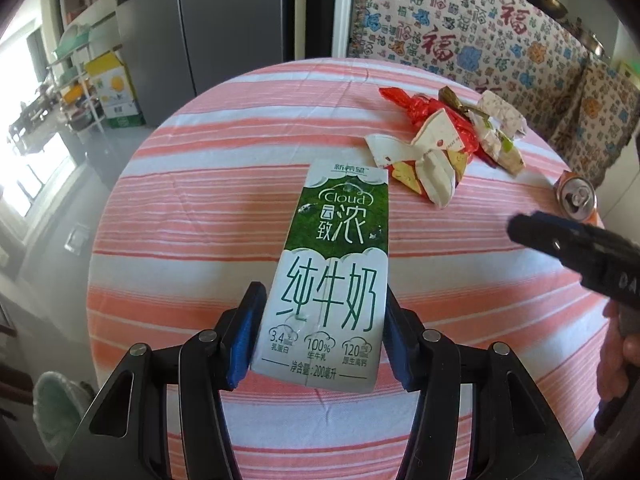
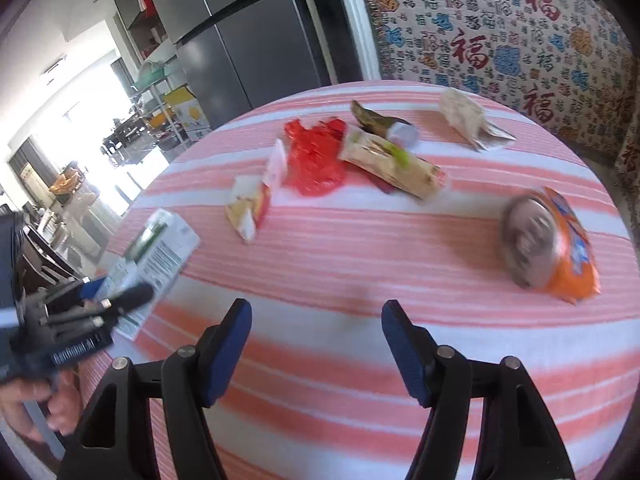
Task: Collect trash
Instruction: 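Hold the milk carton in the left tool while the right tool grasps the white paper cup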
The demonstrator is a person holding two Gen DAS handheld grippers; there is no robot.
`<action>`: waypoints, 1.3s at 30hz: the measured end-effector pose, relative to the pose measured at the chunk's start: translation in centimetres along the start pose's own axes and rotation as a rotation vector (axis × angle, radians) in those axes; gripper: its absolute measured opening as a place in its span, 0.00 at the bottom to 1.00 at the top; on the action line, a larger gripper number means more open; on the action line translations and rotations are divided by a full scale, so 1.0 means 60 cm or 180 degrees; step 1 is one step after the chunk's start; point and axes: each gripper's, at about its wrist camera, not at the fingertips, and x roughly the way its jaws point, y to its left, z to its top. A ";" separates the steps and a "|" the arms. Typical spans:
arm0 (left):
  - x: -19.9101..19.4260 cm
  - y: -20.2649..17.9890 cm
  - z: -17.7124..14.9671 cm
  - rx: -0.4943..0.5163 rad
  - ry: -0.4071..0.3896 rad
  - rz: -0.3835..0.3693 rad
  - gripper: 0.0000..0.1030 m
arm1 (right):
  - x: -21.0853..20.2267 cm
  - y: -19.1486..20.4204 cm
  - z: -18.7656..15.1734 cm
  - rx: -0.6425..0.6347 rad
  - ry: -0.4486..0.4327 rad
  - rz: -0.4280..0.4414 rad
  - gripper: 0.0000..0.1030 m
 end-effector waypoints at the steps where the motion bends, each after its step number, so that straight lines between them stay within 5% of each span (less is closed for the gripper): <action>1: 0.003 -0.002 0.000 0.0017 0.0019 -0.0002 0.56 | 0.015 0.016 0.017 0.0012 0.0018 0.0062 0.61; 6: 0.003 -0.012 0.001 0.0084 0.0005 -0.0029 0.55 | 0.093 0.060 0.077 0.0127 0.0153 0.0110 0.55; 9: 0.004 -0.011 0.002 0.0077 0.0036 -0.0112 0.50 | 0.122 0.060 0.089 0.0203 0.0220 0.0108 0.16; 13: -0.002 -0.015 -0.002 0.0072 0.0052 -0.0264 0.49 | 0.090 0.048 0.071 0.0180 0.0162 0.0077 0.12; 18: -0.014 -0.052 -0.020 0.0167 0.0110 -0.0520 0.49 | -0.023 0.007 -0.002 0.0052 0.0156 -0.0031 0.12; 24: -0.023 -0.126 -0.043 0.0332 0.0145 -0.0701 0.51 | -0.136 -0.063 -0.116 0.0015 0.0131 -0.0546 0.12; 28: -0.022 -0.164 -0.057 0.0534 0.0088 -0.0589 0.75 | -0.147 -0.102 -0.153 0.0142 0.0060 -0.0627 0.15; 32: -0.018 -0.180 -0.067 0.0724 0.0041 -0.0404 0.85 | -0.143 -0.118 -0.162 0.0156 -0.0015 -0.0615 0.35; 34: -0.016 -0.180 -0.070 0.0796 0.0022 -0.0307 0.91 | -0.150 -0.124 -0.165 0.0196 -0.0030 -0.0530 0.55; 39: -0.018 -0.159 -0.060 0.0675 0.0076 -0.0383 0.91 | -0.154 -0.122 -0.171 0.0237 -0.0009 -0.0444 0.56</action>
